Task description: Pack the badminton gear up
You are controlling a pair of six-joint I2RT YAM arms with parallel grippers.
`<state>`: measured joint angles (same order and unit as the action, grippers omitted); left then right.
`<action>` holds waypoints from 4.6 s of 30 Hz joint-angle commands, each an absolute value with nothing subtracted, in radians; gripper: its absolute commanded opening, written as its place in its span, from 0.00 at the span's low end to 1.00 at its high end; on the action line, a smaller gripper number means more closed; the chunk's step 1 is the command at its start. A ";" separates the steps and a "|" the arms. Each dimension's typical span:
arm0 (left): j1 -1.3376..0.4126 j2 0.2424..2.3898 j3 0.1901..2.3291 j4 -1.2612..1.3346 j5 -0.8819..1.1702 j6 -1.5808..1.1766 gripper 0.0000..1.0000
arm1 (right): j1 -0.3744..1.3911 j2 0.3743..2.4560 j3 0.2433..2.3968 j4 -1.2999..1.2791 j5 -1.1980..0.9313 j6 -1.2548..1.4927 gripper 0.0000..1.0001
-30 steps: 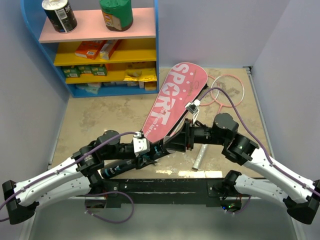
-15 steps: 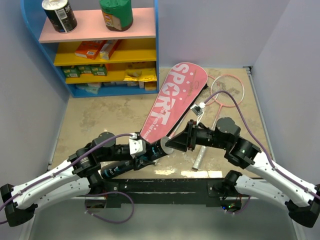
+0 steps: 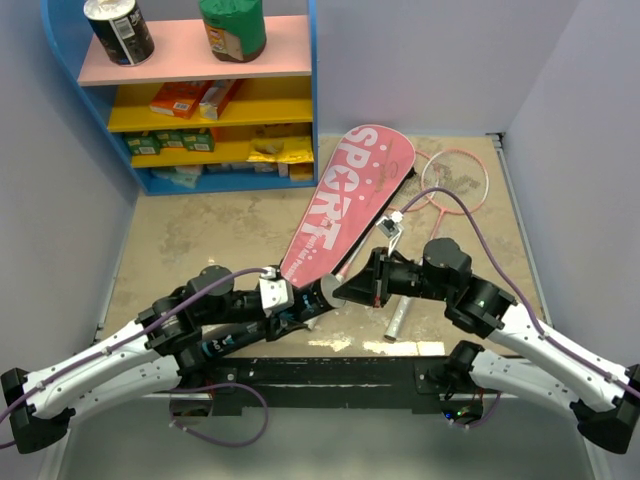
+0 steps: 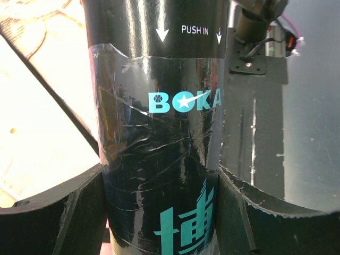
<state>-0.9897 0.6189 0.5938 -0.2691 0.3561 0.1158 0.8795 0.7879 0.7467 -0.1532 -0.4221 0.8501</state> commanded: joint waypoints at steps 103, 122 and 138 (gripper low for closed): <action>-0.986 1.871 1.325 -0.236 -0.523 -0.028 1.00 | 0.670 0.782 0.904 -0.772 0.407 0.788 0.61; -0.884 1.939 1.218 -0.089 -0.312 -0.058 0.92 | 0.652 0.802 0.813 -0.715 0.357 0.808 0.47; -0.917 1.844 1.177 -0.067 -0.318 -0.069 0.90 | 0.652 0.793 0.755 -0.677 0.325 0.818 0.44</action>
<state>-0.9016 1.9106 1.1828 -0.0841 -0.3271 -0.0452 0.6548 0.8047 0.7715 -0.7216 0.3382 0.8043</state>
